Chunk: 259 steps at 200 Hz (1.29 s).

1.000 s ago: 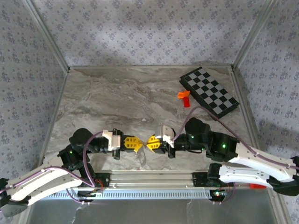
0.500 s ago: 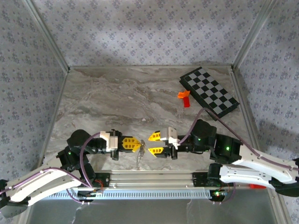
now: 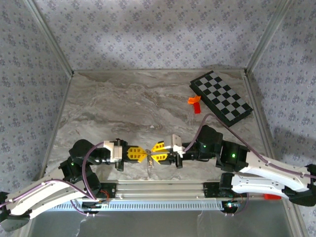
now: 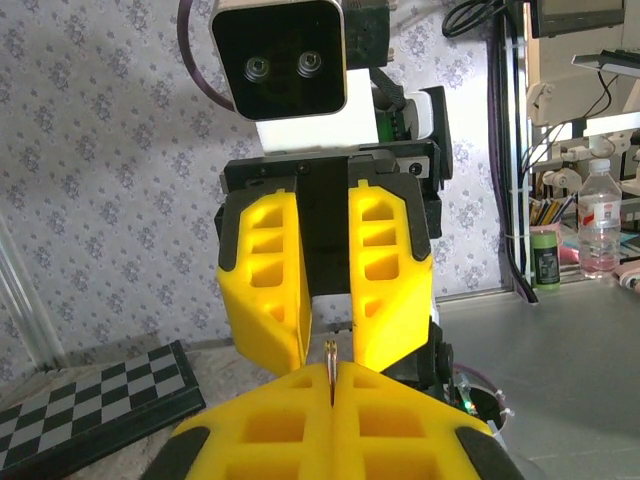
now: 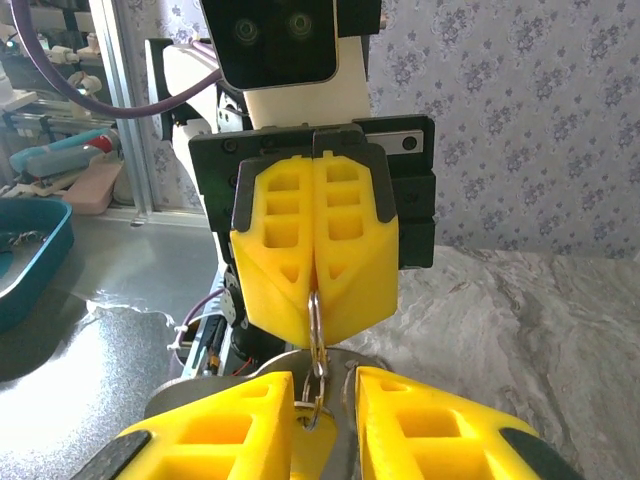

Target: Put the keys on the keyring

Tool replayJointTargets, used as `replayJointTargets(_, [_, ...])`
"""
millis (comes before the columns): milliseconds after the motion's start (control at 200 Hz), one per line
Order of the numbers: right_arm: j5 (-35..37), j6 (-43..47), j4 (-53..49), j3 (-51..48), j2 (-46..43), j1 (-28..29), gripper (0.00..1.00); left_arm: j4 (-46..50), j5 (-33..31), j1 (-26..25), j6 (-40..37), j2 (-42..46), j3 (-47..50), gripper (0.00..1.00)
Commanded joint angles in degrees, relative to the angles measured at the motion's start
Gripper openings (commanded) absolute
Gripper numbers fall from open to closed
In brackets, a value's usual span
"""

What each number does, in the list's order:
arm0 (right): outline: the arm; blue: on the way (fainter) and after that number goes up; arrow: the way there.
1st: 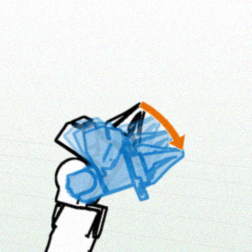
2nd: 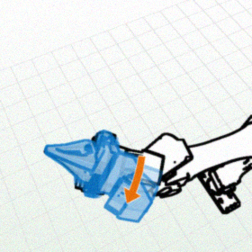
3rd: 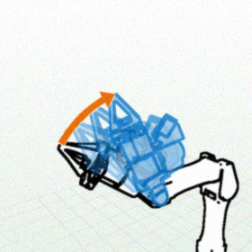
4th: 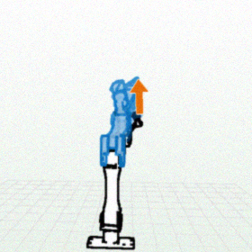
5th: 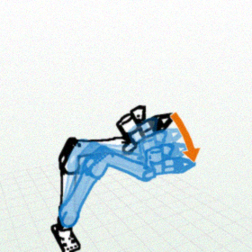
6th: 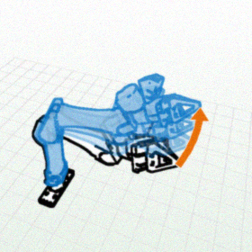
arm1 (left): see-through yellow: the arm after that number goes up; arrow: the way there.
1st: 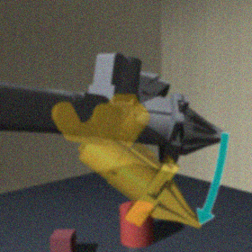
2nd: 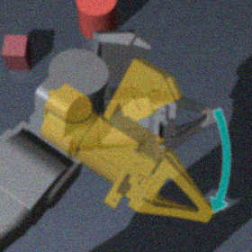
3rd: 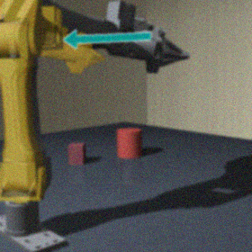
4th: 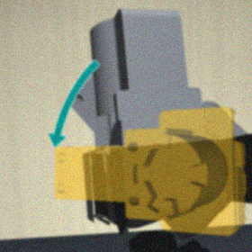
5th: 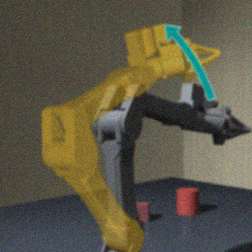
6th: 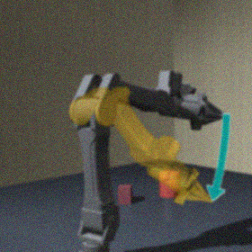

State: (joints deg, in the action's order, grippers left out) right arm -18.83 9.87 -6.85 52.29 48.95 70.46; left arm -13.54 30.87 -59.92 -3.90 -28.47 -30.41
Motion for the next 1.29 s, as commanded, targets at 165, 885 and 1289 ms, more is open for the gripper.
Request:
replayJointTargets(165, [-1.5, -0.3, 3.5, 0.5, 1.7, 0.5, 0.30, -2.5, 0.9, -0.2, 0.8, 1.1, -0.1, 0.00])
replayJointTargets(885, [6.1, 4.5, -13.0, 8.4, 4.6, 1.0, 0.00, 9.8, -6.3, -0.2, -3.5, -1.1, -2.3, 0.17])
replayJointTargets(1289, [13.4, 8.9, -36.9, 22.9, 14.6, 1.0, 0.00, 22.1, -11.3, -0.3, -6.8, -5.4, -9.0, 0.14])
